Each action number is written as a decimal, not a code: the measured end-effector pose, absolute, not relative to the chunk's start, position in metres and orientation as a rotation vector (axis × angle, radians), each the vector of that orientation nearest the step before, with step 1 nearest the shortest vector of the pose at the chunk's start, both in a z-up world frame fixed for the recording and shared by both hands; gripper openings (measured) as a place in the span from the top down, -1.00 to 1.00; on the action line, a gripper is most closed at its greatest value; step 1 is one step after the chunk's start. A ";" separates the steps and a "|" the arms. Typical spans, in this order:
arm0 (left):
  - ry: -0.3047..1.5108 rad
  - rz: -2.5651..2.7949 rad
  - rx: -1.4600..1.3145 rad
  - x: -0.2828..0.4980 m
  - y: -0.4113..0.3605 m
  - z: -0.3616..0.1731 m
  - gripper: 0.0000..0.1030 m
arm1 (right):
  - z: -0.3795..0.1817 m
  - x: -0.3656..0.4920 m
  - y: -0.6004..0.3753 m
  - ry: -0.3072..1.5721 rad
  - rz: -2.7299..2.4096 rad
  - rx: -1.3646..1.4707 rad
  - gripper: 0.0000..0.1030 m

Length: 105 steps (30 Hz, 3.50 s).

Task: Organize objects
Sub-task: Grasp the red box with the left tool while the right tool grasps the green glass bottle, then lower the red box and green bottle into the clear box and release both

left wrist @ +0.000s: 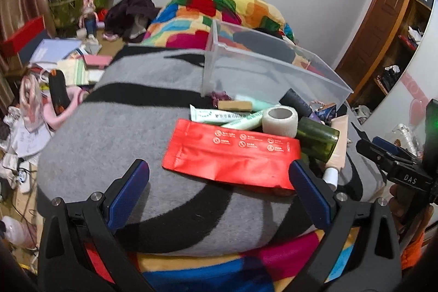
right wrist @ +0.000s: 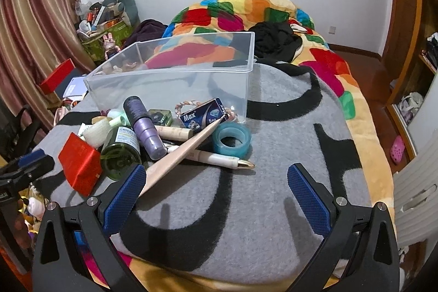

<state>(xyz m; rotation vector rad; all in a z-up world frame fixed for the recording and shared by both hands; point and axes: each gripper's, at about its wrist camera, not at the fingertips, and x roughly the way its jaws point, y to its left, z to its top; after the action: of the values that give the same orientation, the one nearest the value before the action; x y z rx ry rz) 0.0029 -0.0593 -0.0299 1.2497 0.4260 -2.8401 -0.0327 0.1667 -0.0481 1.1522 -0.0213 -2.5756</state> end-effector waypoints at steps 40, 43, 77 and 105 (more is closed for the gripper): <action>0.393 -2.637 1.280 -0.037 -0.037 -0.035 -1.00 | -0.047 -0.021 0.112 0.218 -2.281 1.000 0.21; 0.294 -2.579 1.255 -0.037 -0.035 -0.042 -1.00 | -0.047 -0.017 0.113 0.229 -2.289 0.981 0.21; 0.359 -2.745 1.008 0.012 -0.077 0.007 -0.10 | 0.025 -0.031 0.134 0.057 -2.421 0.814 0.24; 0.219 -2.909 1.116 -0.110 -0.045 0.018 -0.10 | 0.028 -0.125 0.123 0.267 -2.671 0.833 0.24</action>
<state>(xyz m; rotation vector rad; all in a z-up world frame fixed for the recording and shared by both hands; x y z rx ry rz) -0.1102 -0.0454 0.0182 1.1159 0.2186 -2.9087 -0.1253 0.1227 0.0276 0.8328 0.2670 -2.6708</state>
